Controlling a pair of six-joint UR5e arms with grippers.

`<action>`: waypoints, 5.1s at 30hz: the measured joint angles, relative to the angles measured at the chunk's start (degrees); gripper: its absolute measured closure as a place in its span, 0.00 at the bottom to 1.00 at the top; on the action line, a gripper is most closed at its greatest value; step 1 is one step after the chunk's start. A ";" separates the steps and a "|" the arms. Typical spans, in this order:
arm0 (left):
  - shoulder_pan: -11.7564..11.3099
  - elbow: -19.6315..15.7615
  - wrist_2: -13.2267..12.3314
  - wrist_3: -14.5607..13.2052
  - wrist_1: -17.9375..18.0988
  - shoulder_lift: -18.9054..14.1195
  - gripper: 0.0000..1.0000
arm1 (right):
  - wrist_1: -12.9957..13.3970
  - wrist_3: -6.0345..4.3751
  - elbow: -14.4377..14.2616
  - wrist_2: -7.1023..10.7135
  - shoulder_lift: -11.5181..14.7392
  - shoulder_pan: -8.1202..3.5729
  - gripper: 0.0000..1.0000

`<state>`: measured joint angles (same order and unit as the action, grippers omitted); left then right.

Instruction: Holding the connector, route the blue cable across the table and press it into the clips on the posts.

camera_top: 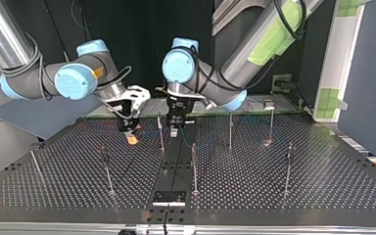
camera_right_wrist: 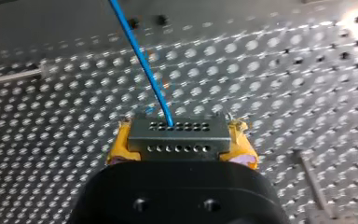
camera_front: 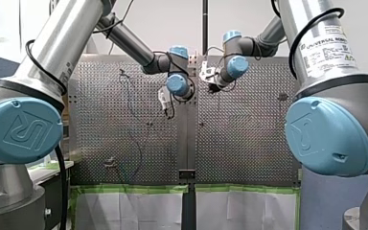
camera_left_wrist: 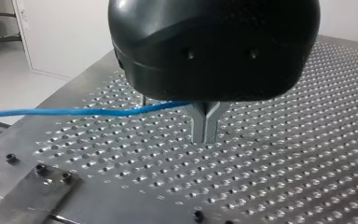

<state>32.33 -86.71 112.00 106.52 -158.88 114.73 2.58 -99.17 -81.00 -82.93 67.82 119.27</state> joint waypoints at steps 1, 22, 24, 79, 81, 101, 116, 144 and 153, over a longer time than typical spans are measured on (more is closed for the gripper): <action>-0.02 -0.44 -0.16 0.01 0.46 0.00 0.99 | 0.02 0.09 -0.37 -0.01 0.00 -0.04 1.00; -0.52 -12.15 -7.41 0.29 12.19 2.60 0.99 | 6.45 0.89 -11.48 -0.31 -0.04 -0.81 1.00; -0.55 -13.44 -8.34 0.98 13.49 3.82 0.99 | 7.71 0.96 -12.64 -0.36 -0.12 -0.87 1.00; -6.29 1.28 -14.03 0.30 9.33 16.23 0.99 | 21.00 -0.85 -16.00 2.71 -7.40 -8.36 1.00; -6.44 1.80 -14.12 0.17 8.99 16.22 0.99 | 21.09 -0.84 -15.81 3.02 -7.44 -8.57 1.00; -6.35 2.62 -14.40 -1.92 5.56 16.19 0.00 | 21.19 -0.81 -14.07 3.63 -7.63 -11.29 1.00; -2.56 1.89 -8.73 -6.36 -2.61 11.93 0.00 | 21.90 0.13 -14.07 3.89 -8.74 -13.03 1.00; 11.69 5.08 0.81 -4.43 -0.62 12.18 0.00 | 22.20 -0.16 -13.75 7.47 -10.10 -16.62 1.00; 11.18 10.43 3.94 -3.57 -5.60 17.36 0.00 | 22.13 -0.16 -13.75 7.80 -10.11 -16.72 1.00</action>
<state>43.52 -76.28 115.94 102.95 -164.47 132.08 24.71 -99.33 -94.74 -75.13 57.72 102.55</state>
